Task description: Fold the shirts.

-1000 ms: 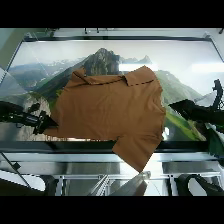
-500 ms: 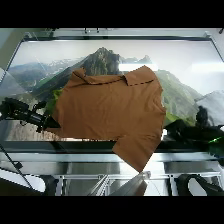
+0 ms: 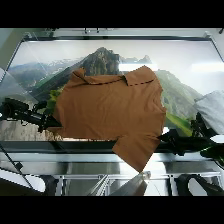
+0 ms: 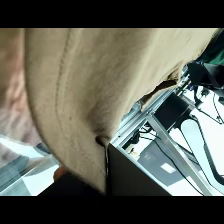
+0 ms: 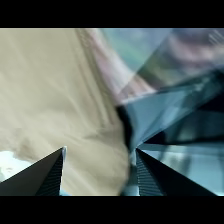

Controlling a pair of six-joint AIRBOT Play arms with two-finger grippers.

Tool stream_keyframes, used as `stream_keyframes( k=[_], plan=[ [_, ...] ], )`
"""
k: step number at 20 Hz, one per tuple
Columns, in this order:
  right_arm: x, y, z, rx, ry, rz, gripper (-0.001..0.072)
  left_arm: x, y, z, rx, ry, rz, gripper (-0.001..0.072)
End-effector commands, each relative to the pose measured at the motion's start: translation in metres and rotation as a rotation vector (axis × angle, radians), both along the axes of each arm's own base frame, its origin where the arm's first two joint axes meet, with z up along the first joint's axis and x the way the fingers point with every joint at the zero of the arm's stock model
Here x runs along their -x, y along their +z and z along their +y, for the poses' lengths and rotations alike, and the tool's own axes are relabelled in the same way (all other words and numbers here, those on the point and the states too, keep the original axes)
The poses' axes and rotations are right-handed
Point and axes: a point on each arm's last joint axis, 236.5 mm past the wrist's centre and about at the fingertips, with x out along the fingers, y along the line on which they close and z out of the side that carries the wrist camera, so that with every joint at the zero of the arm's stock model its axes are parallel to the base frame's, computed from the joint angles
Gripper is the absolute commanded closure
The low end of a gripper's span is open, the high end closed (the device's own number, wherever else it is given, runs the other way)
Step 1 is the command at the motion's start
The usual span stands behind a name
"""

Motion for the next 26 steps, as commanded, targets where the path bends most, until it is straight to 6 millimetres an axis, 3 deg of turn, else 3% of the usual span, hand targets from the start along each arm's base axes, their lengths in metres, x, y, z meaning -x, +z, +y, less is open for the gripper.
stream_keyframes(
  k=[1,8,10,12,13,16,18,20,21,23,24,26],
  plan=[
    [-0.014,-0.003,0.008,-0.053,-0.022,-0.039,0.0209,0.000,0.001,0.000,0.002,0.002,0.001,0.0682],
    [-0.038,0.015,0.067,-0.252,0.032,-0.169,0.0213,0.000,0.001,0.000,0.002,0.002,0.001,0.0682],
    [-0.042,0.026,0.073,-0.285,0.055,-0.228,0.0417,0.000,0.001,0.000,0.003,0.002,0.000,0.0682],
    [-0.047,0.037,0.073,-0.312,0.057,-0.278,0.0504,0.000,0.001,0.000,0.005,0.003,0.000,0.0682],
    [-0.048,0.041,0.072,-0.314,0.064,-0.307,0.0513,0.000,0.003,-0.001,0.014,0.002,0.002,0.0682],
    [-0.050,0.059,0.070,-0.343,0.081,-0.373,0.0696,-0.010,0.019,-0.011,0.095,0.030,-0.041,0.0682],
    [-0.050,0.082,0.071,-0.376,0.093,-0.437,0.0697,-0.020,0.041,-0.018,0.156,0.043,-0.122,0.0683],
    [-0.058,0.136,0.068,-0.466,0.072,-0.597,0.0697,-0.036,0.086,-0.026,0.226,0.068,-0.276,0.0682],
    [-0.063,0.184,0.060,-0.528,0.056,-0.762,0.0697,-0.045,0.121,-0.033,0.280,0.087,-0.397,0.0683],
    [-0.061,0.297,0.030,-0.570,0.021,-1.149,0.0697,-0.050,0.223,-0.050,0.413,0.098,-0.763,0.0682],
    [-0.052,0.347,0.015,-0.515,0.016,-1.334,0.0697,-0.042,0.263,-0.057,0.413,0.086,-0.912,0.0682],
    [-0.020,0.441,-0.002,-0.281,0.038,-1.675,0.0697,-0.004,0.346,-0.074,0.322,0.000,-1.225,0.0682]
  ],
)
